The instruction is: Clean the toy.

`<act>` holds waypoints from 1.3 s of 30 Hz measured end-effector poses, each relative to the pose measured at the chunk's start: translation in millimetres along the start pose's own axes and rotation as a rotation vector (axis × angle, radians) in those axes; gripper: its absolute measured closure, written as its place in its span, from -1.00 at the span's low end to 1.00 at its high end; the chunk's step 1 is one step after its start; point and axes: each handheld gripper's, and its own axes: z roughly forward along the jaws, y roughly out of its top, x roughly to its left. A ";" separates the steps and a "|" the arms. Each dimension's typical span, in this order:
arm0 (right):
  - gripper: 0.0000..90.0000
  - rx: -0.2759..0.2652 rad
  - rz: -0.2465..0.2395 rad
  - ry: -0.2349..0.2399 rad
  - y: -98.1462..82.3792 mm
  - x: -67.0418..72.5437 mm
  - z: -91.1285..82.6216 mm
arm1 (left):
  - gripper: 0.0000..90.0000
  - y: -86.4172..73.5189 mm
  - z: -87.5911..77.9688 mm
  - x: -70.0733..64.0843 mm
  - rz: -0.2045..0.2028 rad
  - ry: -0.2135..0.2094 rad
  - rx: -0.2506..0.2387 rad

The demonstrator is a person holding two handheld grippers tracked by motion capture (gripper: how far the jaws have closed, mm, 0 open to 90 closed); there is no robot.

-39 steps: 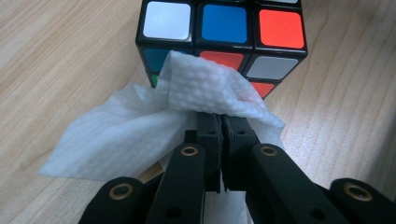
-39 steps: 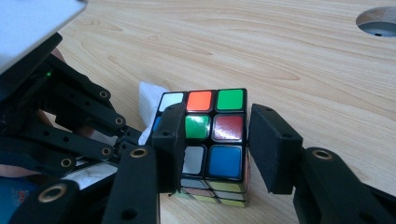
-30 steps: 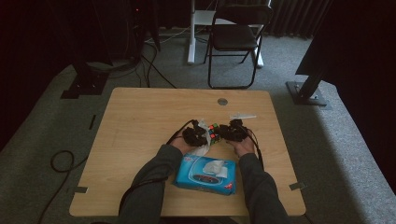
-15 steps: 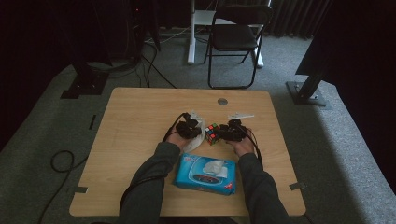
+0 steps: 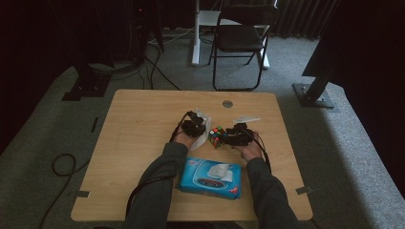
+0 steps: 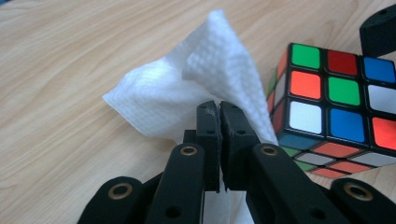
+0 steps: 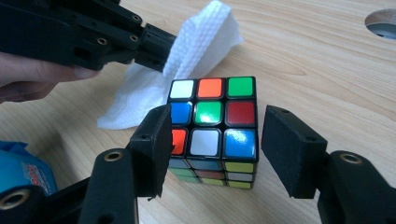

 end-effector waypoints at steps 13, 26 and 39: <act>-0.05 -0.005 0.044 -0.037 -0.5 -6.3 0.8 | 0.93 -11.8 -6.4 -14.9 0.036 -0.067 -0.044; 0.03 -0.011 0.099 -0.076 -0.6 -14.3 -0.5 | 0.93 -19.4 -9.2 -22.9 0.085 -0.144 -0.062; 0.21 -0.002 0.079 0.005 3.2 -7.2 7.7 | 0.91 -21.3 -10.4 -6.5 0.006 -0.091 -0.059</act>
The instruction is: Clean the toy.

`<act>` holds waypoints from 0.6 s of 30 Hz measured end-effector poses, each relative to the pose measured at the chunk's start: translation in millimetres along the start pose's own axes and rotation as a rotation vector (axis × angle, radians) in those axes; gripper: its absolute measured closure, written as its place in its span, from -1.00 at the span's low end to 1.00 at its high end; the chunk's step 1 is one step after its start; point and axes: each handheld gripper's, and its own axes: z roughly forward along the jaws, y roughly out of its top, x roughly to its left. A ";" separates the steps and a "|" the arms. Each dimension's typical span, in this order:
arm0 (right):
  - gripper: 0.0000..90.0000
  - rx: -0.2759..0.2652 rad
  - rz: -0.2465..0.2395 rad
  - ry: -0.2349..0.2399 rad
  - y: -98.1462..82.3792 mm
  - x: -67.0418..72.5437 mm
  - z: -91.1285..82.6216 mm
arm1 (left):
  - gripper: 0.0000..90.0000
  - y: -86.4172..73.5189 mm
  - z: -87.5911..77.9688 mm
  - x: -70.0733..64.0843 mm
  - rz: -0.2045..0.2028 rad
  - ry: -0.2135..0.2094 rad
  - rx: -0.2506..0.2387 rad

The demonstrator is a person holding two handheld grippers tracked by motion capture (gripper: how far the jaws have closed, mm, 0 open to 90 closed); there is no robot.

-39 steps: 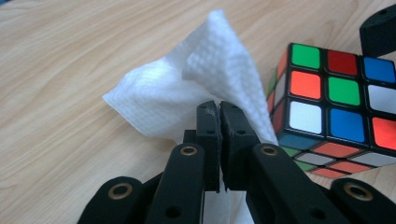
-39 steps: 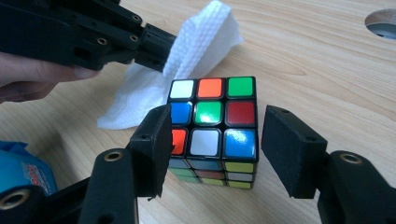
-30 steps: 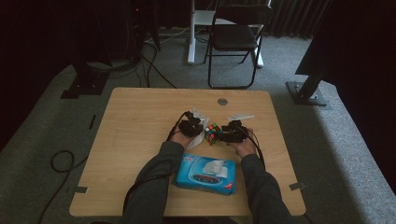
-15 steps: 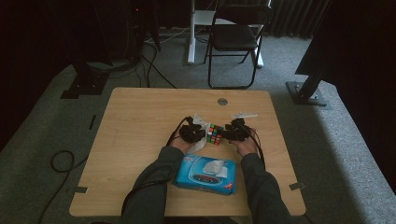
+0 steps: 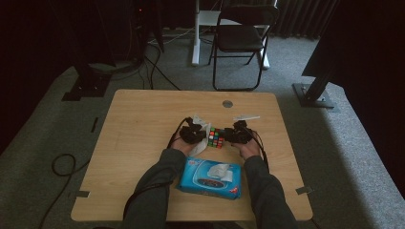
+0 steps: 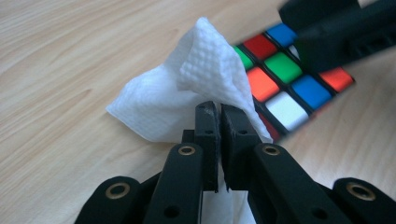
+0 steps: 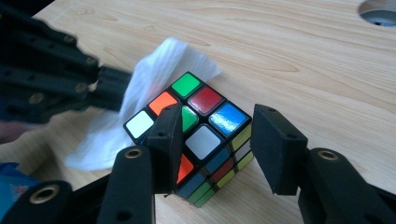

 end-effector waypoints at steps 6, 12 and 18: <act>0.26 0.015 -0.024 0.003 3.6 3.2 1.9 | 0.93 0.1 -2.3 0.2 -0.003 -0.026 -0.013; 0.29 0.009 -0.013 0.009 2.7 1.7 1.8 | 0.94 -5.8 -1.1 2.5 0.012 -0.088 0.025; 0.28 0.005 -0.014 0.010 2.6 3.4 3.4 | 0.93 1.0 1.8 7.3 -0.031 -0.047 0.019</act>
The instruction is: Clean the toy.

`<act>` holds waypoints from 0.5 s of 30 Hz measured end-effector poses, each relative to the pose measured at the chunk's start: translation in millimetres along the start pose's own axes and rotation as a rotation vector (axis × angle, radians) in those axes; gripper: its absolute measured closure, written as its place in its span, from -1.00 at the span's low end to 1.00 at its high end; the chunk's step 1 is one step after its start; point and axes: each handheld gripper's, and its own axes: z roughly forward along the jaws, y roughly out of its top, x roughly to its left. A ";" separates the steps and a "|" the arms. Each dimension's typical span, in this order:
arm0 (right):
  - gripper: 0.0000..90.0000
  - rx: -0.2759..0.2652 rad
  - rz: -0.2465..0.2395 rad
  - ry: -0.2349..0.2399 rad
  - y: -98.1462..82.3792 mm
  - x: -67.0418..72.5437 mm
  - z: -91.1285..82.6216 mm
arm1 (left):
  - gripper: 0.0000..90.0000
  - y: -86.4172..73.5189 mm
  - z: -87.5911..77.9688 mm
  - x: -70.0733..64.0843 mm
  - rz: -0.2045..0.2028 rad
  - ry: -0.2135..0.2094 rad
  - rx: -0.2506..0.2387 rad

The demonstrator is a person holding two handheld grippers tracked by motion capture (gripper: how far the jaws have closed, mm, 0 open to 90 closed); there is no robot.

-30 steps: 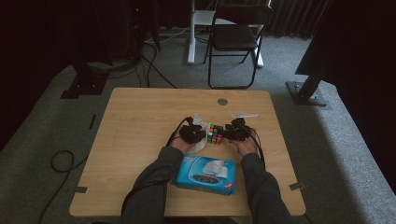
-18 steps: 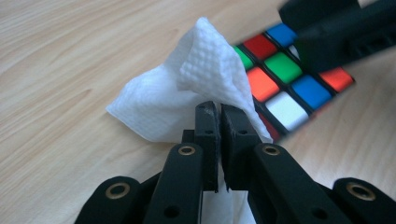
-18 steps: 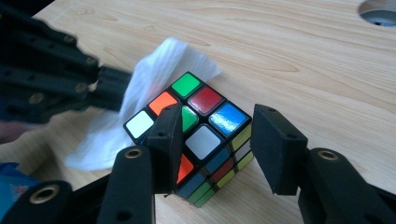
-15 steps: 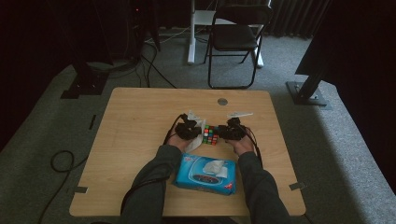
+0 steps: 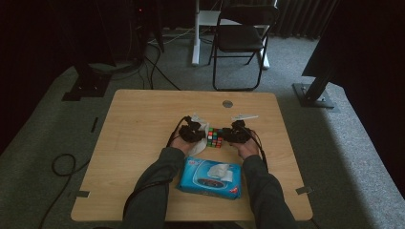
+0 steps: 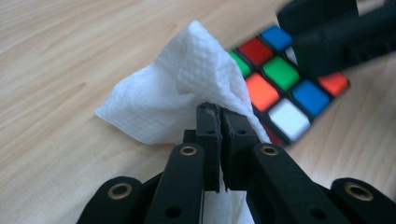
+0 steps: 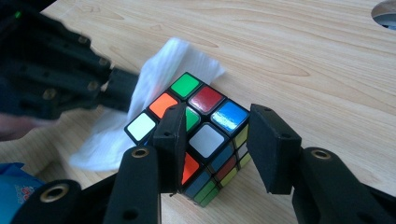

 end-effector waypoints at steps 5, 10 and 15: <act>0.28 0.002 -0.005 0.003 0.3 -0.4 0.0 | 0.91 10.1 3.3 7.5 -0.056 0.008 -0.016; 0.28 0.004 -0.008 -0.001 0.5 -0.1 -0.3 | 0.93 7.7 9.3 6.9 -0.067 0.009 0.009; 0.28 0.002 -0.008 -0.001 0.4 0.0 -0.2 | 0.94 -1.0 16.6 4.3 -0.039 -0.002 0.077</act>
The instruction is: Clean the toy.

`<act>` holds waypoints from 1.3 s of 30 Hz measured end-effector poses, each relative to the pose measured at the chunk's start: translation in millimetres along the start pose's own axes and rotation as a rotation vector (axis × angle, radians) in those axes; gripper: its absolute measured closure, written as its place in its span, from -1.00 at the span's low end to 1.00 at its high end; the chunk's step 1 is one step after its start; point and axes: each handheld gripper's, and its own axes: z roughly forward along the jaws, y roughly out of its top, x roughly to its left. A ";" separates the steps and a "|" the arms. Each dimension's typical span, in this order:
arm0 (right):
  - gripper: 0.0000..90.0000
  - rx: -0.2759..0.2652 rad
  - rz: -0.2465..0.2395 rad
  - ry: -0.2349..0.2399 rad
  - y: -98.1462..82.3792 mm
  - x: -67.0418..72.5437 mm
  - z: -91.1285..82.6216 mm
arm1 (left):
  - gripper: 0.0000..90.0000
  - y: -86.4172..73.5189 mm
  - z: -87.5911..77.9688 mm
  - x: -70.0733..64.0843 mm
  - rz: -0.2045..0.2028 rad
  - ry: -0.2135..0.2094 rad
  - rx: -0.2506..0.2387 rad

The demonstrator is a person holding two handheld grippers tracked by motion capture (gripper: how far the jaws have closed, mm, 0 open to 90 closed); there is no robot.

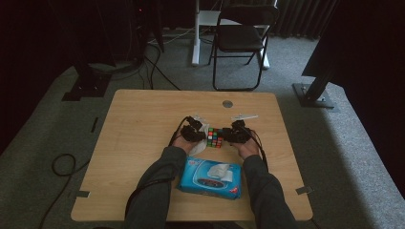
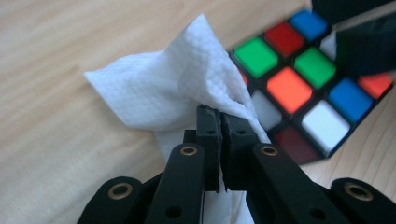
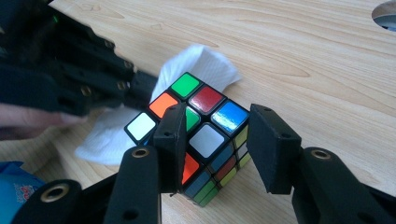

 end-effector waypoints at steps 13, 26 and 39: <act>0.27 -0.008 -0.002 0.001 -1.6 -1.4 -1.1 | 0.93 9.9 -9.6 1.3 -0.018 0.001 -0.074; 0.28 -0.013 0.008 0.003 -2.5 -2.8 -1.5 | 0.93 -12.3 -6.9 -5.7 0.036 -0.069 -0.003; 0.29 -0.019 0.018 0.010 -3.1 -4.4 -1.5 | 0.93 -1.3 -20.6 -7.1 0.036 -0.055 -0.051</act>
